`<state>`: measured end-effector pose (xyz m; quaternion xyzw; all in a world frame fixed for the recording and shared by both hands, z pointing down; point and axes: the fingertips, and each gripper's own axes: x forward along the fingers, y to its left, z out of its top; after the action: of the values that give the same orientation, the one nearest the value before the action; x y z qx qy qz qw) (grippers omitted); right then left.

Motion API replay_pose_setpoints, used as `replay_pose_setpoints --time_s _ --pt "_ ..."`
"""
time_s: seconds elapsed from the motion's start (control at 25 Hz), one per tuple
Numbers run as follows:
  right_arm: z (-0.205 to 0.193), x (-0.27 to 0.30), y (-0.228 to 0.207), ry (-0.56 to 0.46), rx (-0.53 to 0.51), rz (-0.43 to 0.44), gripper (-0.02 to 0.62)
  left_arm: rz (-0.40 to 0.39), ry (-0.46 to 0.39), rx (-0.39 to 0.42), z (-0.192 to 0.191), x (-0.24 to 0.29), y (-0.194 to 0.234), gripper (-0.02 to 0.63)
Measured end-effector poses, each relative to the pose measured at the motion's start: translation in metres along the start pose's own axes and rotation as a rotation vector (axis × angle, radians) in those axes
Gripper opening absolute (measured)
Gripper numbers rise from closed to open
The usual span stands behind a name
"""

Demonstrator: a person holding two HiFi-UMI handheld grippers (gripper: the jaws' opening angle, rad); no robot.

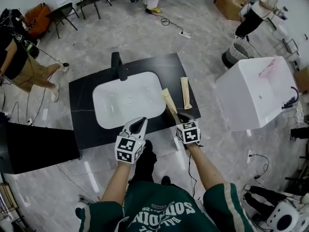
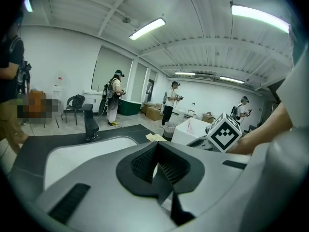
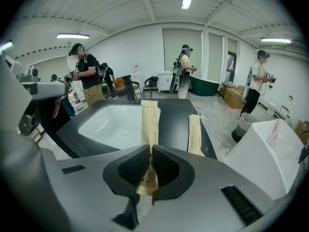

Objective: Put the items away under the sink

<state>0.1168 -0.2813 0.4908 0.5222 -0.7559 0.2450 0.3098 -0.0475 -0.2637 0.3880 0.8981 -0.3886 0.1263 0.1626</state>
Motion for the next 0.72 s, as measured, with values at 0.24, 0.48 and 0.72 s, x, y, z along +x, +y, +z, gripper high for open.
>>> replay_pose_setpoints --time_s 0.24,0.48,0.72 --pt "-0.036 -0.065 0.034 -0.064 -0.034 0.057 0.052 0.066 -0.039 0.01 -0.018 -0.06 -0.056 0.012" --pt "-0.087 -0.142 0.067 -0.076 -0.094 0.106 0.052 0.11 -0.069 0.037 -0.033 -0.127 -0.132 0.012" --pt "-0.127 -0.191 0.085 -0.075 -0.112 0.143 0.052 0.149 -0.074 0.041 -0.046 -0.164 -0.179 0.012"
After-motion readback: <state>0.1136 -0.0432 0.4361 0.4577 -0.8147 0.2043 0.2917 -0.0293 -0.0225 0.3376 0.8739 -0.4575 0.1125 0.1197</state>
